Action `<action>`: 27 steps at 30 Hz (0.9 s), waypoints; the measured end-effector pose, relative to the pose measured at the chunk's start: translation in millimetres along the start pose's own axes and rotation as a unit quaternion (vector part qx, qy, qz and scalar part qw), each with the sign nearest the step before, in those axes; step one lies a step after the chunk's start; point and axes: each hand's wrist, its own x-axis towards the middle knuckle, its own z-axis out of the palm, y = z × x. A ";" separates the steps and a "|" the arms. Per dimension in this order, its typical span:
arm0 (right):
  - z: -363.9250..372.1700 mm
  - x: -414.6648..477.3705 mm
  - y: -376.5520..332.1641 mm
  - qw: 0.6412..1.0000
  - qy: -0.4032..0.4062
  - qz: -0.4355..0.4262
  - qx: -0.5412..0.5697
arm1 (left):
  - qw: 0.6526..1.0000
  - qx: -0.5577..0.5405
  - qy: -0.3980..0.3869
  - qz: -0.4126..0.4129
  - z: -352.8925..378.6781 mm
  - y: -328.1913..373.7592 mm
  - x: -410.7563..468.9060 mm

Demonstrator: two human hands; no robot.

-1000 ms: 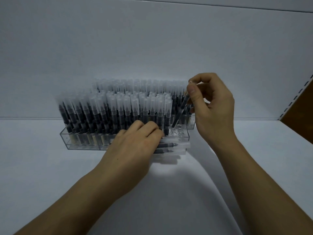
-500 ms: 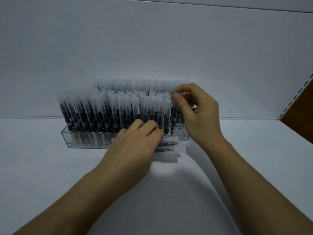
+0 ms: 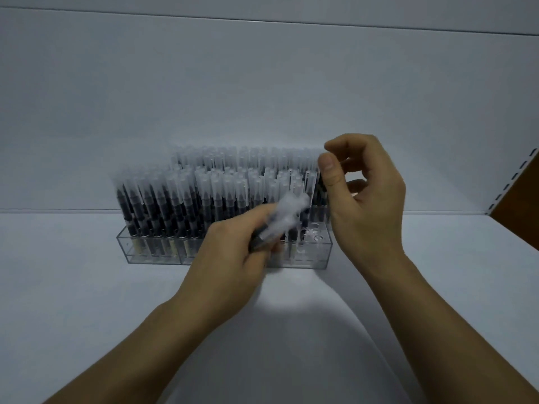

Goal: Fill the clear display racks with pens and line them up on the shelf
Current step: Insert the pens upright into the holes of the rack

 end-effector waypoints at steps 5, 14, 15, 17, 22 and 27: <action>0.0 -2.6 -11.0 0.994 -0.069 0.014 0.085 | 0.936 -0.329 -0.015 -0.122 -8.2 17.2 4.1; 3.9 -8.5 -13.1 0.968 -0.186 0.064 0.153 | 0.912 -0.370 -0.122 -0.129 -8.8 18.0 1.5; 3.7 -8.1 -13.7 0.968 -0.189 0.064 0.155 | 0.914 -0.361 -0.132 -0.130 -9.4 19.0 1.1; 3.2 -7.1 -14.7 0.965 -0.198 0.065 0.160 | 0.920 -0.339 -0.146 -0.133 -9.8 19.1 1.3; 2.1 -4.8 -13.1 0.957 -0.207 0.088 0.184 | 0.917 -0.356 -0.130 -0.127 -5.2 17.7 1.5; -4.9 5.8 -9.0 0.959 -0.093 0.133 0.234 | 0.961 -0.263 -0.017 -0.081 -0.1 9.8 0.4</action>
